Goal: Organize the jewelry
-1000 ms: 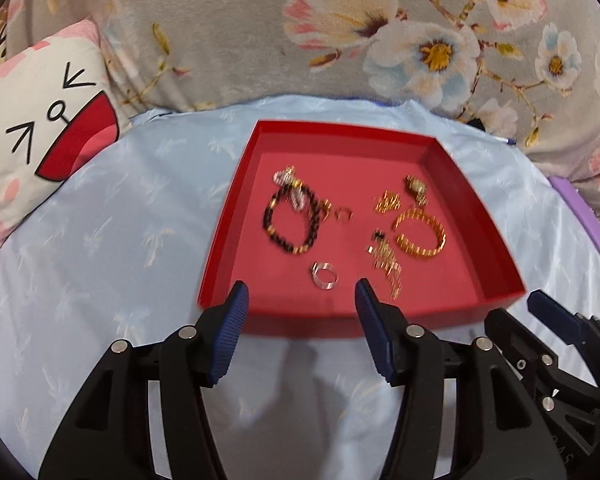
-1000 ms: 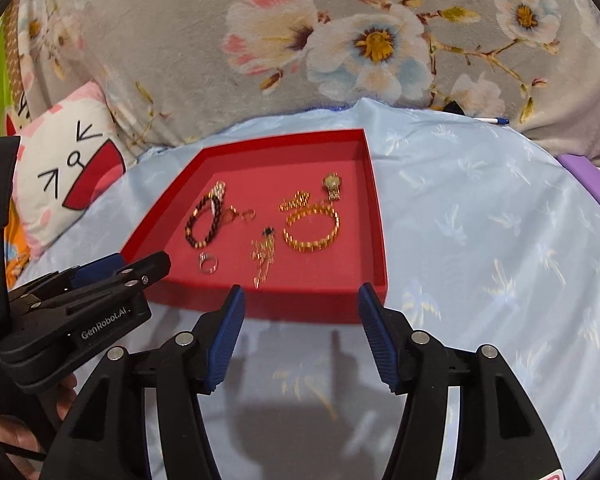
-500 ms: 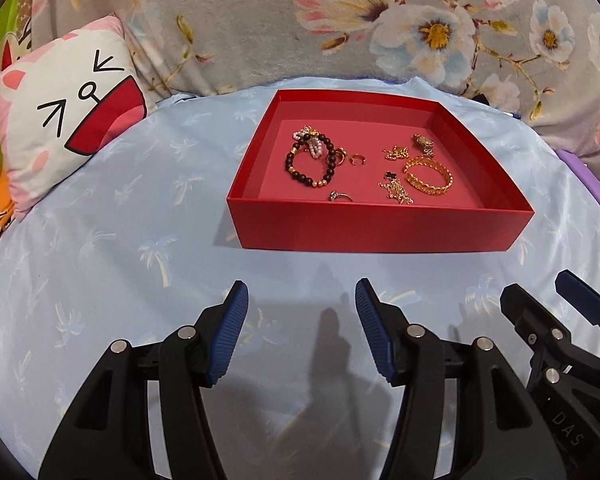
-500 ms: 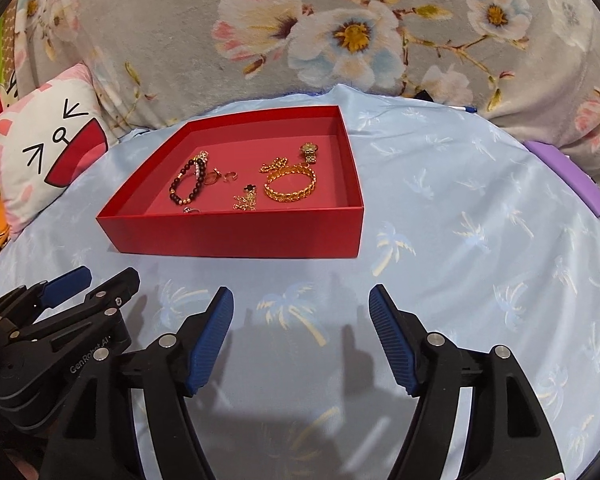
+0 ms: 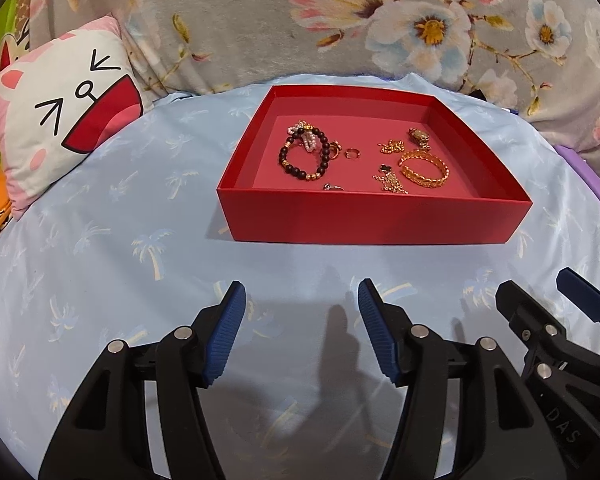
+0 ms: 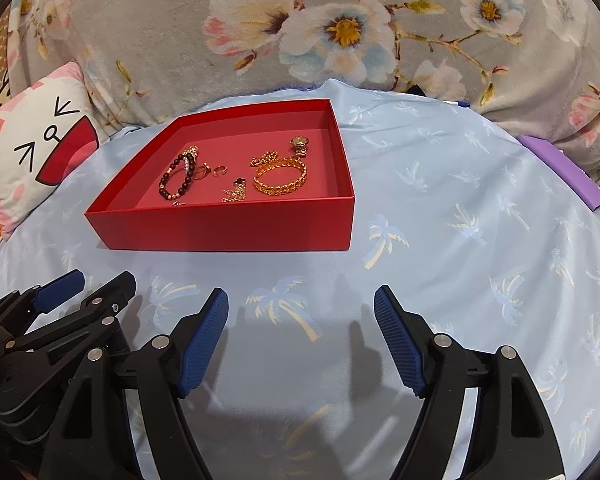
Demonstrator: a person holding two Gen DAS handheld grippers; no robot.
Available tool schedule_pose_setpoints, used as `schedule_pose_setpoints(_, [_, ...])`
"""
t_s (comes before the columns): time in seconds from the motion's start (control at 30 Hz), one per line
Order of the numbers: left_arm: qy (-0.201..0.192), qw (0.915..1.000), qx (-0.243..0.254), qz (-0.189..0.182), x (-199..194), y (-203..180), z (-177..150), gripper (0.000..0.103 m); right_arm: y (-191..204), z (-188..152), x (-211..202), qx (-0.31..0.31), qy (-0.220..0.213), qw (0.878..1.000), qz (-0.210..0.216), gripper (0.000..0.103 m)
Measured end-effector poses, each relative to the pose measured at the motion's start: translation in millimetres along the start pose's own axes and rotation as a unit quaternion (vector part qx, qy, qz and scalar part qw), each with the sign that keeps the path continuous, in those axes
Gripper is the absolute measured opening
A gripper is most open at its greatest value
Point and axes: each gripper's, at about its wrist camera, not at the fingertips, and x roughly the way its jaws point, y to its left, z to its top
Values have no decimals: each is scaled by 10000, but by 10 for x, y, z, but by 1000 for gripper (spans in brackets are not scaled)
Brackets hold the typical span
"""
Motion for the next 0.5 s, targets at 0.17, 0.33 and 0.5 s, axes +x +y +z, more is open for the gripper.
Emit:
schedule_pose_setpoints(0.17, [-17,10000,-5,-9,4,12,-4,60,27,-11,0,-64,-14,9999,-126,79])
schedule_pose_setpoints(0.33, [37,10000,-4,13,28,17,-9,60,28,-11,17,-79,19,9998,-165,79])
schedule_pose_setpoints(0.5, [42,10000,-6,42,36,14,-13,60,29,-14,24,-82,31,9998,-167,79])
